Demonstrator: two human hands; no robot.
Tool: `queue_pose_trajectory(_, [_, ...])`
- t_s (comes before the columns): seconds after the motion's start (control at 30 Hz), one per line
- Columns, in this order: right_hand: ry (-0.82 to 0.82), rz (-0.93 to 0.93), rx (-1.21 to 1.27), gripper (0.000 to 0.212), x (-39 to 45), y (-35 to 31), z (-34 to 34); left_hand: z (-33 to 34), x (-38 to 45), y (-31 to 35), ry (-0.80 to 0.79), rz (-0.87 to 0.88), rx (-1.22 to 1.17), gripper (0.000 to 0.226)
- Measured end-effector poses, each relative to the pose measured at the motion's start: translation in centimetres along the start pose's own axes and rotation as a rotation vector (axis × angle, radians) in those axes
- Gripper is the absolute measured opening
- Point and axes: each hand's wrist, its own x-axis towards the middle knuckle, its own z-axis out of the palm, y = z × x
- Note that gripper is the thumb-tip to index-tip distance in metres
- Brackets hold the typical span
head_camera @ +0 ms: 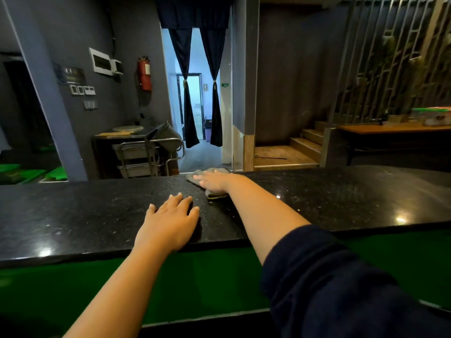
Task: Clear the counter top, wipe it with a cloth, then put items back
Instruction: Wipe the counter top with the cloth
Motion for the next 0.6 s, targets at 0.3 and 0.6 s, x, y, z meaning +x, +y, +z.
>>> queue_pose_trajectory(0.3, [0.042, 0.503, 0.089, 0.063, 0.9, 10.4, 2.5, -0.2, -0.6, 0.2, 0.003, 0.012, -0.058, 0.055])
queue_pose_trajectory(0.6, [0.022, 0.026, -0.013, 0.061, -9.0, -1.3, 1.7, -1.1, -1.9, 0.8, 0.036, 0.052, 0.101, 0.049])
